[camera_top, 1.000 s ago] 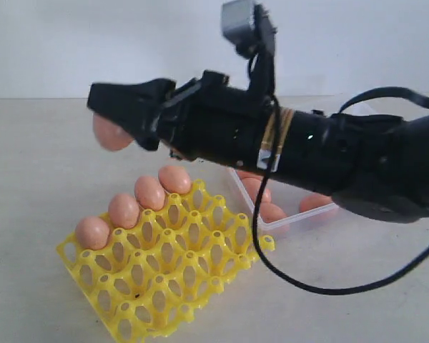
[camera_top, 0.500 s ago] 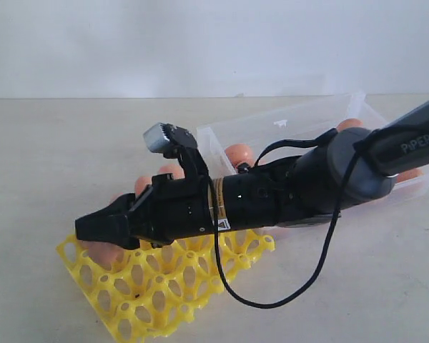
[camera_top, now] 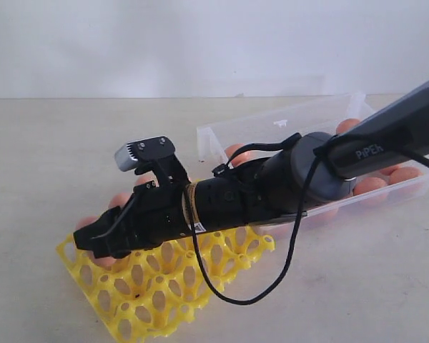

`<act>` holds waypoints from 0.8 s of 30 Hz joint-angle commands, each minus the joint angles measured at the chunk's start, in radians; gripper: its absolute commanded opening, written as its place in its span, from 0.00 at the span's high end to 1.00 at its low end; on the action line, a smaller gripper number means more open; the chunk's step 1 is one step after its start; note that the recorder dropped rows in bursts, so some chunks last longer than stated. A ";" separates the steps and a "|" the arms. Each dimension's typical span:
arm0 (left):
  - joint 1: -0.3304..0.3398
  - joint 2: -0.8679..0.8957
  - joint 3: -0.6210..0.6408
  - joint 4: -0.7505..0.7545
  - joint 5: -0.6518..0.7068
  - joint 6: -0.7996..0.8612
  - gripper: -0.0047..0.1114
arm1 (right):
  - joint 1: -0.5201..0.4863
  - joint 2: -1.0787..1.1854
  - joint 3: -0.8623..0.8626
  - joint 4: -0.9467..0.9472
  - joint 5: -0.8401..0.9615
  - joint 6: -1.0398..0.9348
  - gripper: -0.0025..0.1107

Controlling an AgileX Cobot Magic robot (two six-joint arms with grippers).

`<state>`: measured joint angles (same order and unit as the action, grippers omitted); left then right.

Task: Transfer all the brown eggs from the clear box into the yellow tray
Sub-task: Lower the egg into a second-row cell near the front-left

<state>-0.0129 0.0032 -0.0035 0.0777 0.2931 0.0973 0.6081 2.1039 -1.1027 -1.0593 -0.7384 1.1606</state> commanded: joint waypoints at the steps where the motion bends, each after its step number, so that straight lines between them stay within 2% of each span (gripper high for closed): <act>1: -0.008 -0.003 0.003 -0.002 0.000 -0.003 0.92 | 0.006 0.001 -0.007 -0.002 0.040 -0.094 0.98; 14: -0.008 -0.003 0.003 -0.002 0.000 -0.003 0.92 | 0.008 0.001 -0.007 -0.003 0.071 -0.218 0.96; 16: -0.008 -0.003 0.003 -0.002 0.000 -0.003 0.92 | 0.008 0.001 -0.007 -0.003 0.064 -0.218 0.89; 21: -0.008 -0.003 0.003 -0.002 0.000 -0.003 0.92 | 0.008 0.001 -0.007 -0.003 0.040 -0.218 0.61; 24: -0.008 -0.003 0.003 -0.002 0.000 -0.003 0.92 | 0.008 0.001 -0.007 -0.003 0.040 -0.218 0.53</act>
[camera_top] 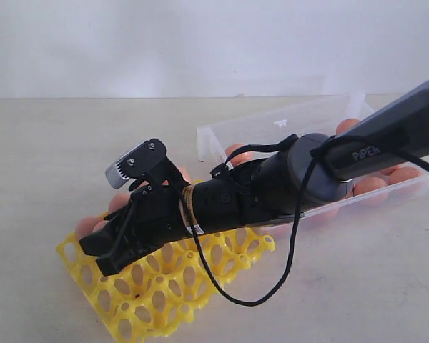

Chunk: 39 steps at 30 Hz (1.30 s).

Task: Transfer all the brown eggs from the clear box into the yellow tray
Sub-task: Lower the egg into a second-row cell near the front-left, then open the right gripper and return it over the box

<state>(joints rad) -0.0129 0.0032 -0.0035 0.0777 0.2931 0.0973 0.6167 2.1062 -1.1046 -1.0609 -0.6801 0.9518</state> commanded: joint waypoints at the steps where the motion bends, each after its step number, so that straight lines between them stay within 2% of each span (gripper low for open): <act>1: -0.008 -0.003 0.003 -0.002 0.000 -0.003 0.92 | -0.001 -0.001 -0.005 -0.002 -0.018 -0.009 0.52; 10: -0.008 -0.003 0.003 -0.002 0.000 -0.003 0.92 | -0.001 -0.006 -0.005 0.000 -0.023 -0.009 0.53; 17: -0.008 -0.003 0.003 -0.002 0.000 -0.003 0.92 | -0.036 -0.144 -0.005 0.004 0.028 -0.019 0.53; 20: -0.008 -0.003 0.003 -0.002 0.000 -0.003 0.92 | -0.062 -0.250 -0.005 0.004 0.246 0.018 0.53; 24: -0.008 -0.003 0.003 -0.002 0.000 -0.003 0.92 | -0.064 -0.382 -0.005 0.004 0.873 0.012 0.53; 25: -0.008 -0.003 0.003 -0.002 0.000 -0.003 0.92 | -0.069 -0.400 -0.005 -0.005 1.026 -0.038 0.53; 28: -0.008 -0.003 0.003 -0.002 0.000 -0.003 0.92 | -0.111 -0.402 -0.019 0.063 1.322 -0.268 0.53; 30: -0.008 -0.003 0.003 -0.002 0.000 -0.003 0.92 | -0.179 -0.381 -0.064 0.256 1.367 -0.388 0.53; 32: -0.008 -0.003 0.003 -0.002 0.000 -0.003 0.92 | -0.259 -0.332 -0.126 0.587 1.409 -0.639 0.53; 34: -0.008 -0.003 0.003 -0.002 0.000 -0.003 0.92 | -0.326 -0.257 -0.221 0.889 1.558 -0.957 0.53; 36: -0.008 -0.003 0.003 -0.002 0.000 -0.003 0.92 | -0.373 -0.179 -0.327 1.061 1.734 -1.134 0.53; 39: -0.008 -0.003 0.003 -0.002 0.000 -0.003 0.92 | -0.388 -0.103 -0.454 1.119 1.865 -1.251 0.53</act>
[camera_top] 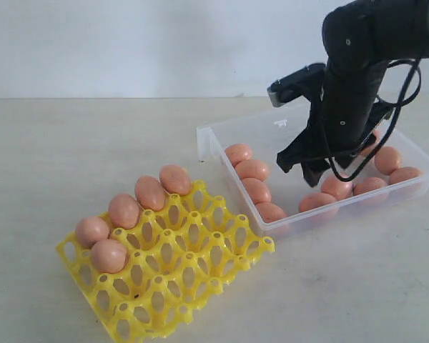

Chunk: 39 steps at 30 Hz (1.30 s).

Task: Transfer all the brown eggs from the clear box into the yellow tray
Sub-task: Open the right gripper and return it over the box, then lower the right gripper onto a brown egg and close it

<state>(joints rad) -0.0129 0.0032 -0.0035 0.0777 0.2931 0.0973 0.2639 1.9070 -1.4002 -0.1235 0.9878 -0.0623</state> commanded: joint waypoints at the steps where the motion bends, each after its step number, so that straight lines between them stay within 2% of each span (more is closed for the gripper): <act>1: -0.008 -0.003 0.003 -0.002 0.000 -0.003 0.92 | -0.035 0.110 -0.193 0.179 0.202 -0.266 0.53; 7: -0.008 -0.003 0.003 -0.002 0.000 -0.003 0.92 | -0.035 0.131 -0.265 0.177 0.141 -0.439 0.53; 12: -0.008 -0.003 0.003 -0.002 0.000 -0.003 0.92 | -0.035 0.154 -0.265 0.145 0.166 -0.492 0.53; 39: -0.008 -0.003 0.003 -0.002 0.000 -0.003 0.92 | -0.035 0.314 -0.263 0.087 0.233 -0.499 0.53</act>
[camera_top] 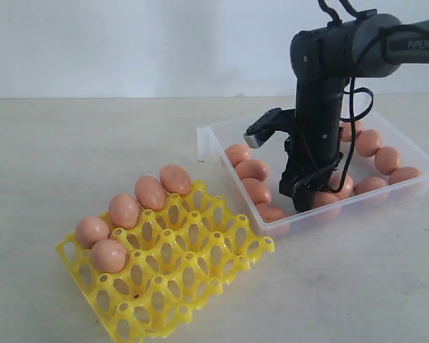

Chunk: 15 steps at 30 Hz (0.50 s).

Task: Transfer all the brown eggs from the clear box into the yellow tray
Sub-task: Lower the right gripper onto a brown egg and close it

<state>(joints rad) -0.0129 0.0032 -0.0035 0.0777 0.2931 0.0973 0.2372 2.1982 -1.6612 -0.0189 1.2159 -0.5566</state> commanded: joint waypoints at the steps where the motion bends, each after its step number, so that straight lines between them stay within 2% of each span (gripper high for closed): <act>1: -0.008 -0.003 0.003 -0.002 0.000 -0.003 0.92 | -0.008 0.027 -0.002 -0.020 0.005 -0.004 0.53; 5: -0.008 -0.003 0.003 -0.002 0.000 -0.003 0.92 | -0.008 0.045 -0.002 -0.076 -0.014 0.069 0.53; 6: -0.008 -0.003 0.003 -0.002 0.000 -0.003 0.92 | -0.008 0.045 -0.002 -0.085 -0.031 0.096 0.57; 8: -0.008 -0.003 0.003 -0.002 0.000 -0.003 0.92 | -0.008 0.045 -0.002 -0.110 -0.052 0.127 0.70; 10: -0.008 -0.003 0.003 -0.002 0.000 -0.003 0.92 | -0.008 0.045 -0.002 -0.137 -0.068 0.139 0.91; 11: -0.008 -0.003 0.003 -0.002 0.000 -0.003 0.92 | -0.008 0.045 -0.002 -0.144 -0.077 0.157 0.98; 15: -0.008 -0.003 0.003 -0.002 0.000 -0.003 0.92 | -0.008 0.039 -0.002 -0.165 -0.122 0.263 0.98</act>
<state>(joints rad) -0.0129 0.0032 -0.0035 0.0777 0.2931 0.0973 0.2372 2.2436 -1.6627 -0.1531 1.1365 -0.3687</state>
